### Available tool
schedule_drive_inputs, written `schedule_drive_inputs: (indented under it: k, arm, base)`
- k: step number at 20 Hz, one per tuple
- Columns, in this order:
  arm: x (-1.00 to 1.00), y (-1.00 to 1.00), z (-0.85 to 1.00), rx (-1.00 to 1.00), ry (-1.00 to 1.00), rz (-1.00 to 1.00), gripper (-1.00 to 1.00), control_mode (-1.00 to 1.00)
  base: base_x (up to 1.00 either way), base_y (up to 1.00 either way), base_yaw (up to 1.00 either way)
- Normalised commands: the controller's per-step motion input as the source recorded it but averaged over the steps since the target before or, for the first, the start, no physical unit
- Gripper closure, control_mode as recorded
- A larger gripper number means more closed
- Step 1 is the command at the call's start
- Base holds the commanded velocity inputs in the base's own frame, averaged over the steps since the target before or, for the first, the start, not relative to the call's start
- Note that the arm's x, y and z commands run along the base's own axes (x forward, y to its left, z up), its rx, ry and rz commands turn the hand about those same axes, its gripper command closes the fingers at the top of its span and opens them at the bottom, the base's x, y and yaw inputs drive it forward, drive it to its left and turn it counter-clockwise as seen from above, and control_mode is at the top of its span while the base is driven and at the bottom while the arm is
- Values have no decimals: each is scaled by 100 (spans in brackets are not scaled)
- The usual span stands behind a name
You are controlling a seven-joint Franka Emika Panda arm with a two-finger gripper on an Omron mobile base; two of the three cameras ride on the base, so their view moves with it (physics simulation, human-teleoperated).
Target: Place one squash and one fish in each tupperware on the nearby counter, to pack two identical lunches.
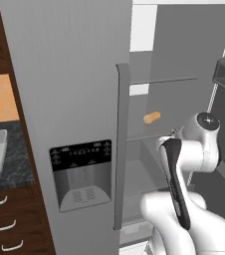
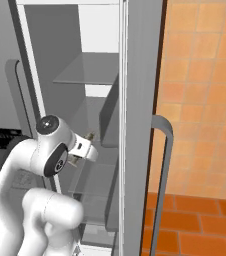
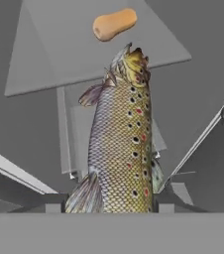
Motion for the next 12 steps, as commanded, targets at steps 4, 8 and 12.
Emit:
schedule_drive_inputs:
  k: [4,8,12]
  arm:
    - [-100,53,2,0,0,28,100,-100]
    - [-74,42,-7,-2,0,14,100,100]
    - [0,0,0,0,0,0,100,100]
  base:
    - [0,0,0]
    - [-25,10,3]
    - [-100,77,8]
